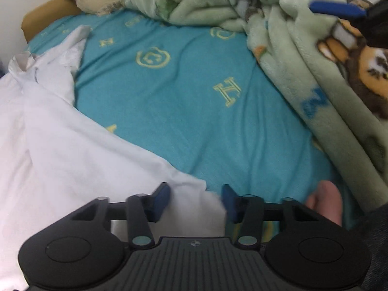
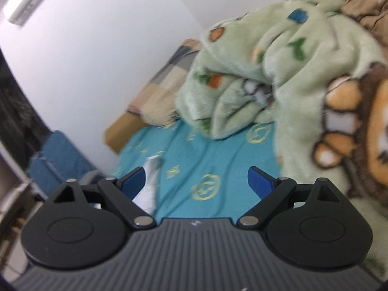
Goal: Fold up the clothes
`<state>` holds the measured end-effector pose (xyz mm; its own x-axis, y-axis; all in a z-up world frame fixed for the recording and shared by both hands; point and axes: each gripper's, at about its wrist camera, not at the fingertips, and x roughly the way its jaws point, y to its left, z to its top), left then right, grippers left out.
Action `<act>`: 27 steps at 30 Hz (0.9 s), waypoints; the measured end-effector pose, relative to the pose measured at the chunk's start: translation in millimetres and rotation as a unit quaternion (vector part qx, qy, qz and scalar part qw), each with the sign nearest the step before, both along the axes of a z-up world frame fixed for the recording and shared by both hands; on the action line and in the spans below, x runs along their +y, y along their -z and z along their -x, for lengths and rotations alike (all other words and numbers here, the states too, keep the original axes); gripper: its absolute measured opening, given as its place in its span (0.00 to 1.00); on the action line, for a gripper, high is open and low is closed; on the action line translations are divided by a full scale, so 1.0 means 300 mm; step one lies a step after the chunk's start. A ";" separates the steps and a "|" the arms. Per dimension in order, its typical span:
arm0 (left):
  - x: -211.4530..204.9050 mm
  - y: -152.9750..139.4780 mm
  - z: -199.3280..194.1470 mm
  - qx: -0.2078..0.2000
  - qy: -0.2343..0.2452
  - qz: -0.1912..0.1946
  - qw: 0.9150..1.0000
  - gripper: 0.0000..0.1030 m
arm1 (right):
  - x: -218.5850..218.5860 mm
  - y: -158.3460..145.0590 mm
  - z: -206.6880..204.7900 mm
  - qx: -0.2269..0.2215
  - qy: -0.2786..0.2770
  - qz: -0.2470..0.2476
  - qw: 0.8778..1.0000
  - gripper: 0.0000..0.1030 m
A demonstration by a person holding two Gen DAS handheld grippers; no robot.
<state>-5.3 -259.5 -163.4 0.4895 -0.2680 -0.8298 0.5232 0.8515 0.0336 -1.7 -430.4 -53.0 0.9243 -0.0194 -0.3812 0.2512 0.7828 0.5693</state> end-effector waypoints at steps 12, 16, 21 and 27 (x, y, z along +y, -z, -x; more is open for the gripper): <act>0.500 -0.331 0.099 0.027 -0.139 0.178 0.974 0.12 | 0.045 -0.006 0.011 0.014 -0.022 -0.012 1.000 0.90; 0.703 -0.398 0.181 0.020 -0.184 0.174 0.967 0.12 | 0.110 0.004 -0.017 0.036 -0.082 -0.027 0.996 0.90; 0.857 -0.338 0.181 0.052 -0.245 0.163 0.954 0.12 | 0.298 0.083 -0.077 0.103 -0.219 -0.071 0.968 0.90; 0.942 -0.280 0.166 0.080 -0.259 0.142 0.952 0.19 | 0.521 0.180 -0.113 0.204 -0.317 -0.064 0.924 0.73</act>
<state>-55.0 23.1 -79.3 0.4910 -0.2490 -0.8348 0.0093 0.9597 -0.2808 32.3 -274.2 -107.1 0.5124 0.5467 -0.6623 -0.0205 0.7788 0.6270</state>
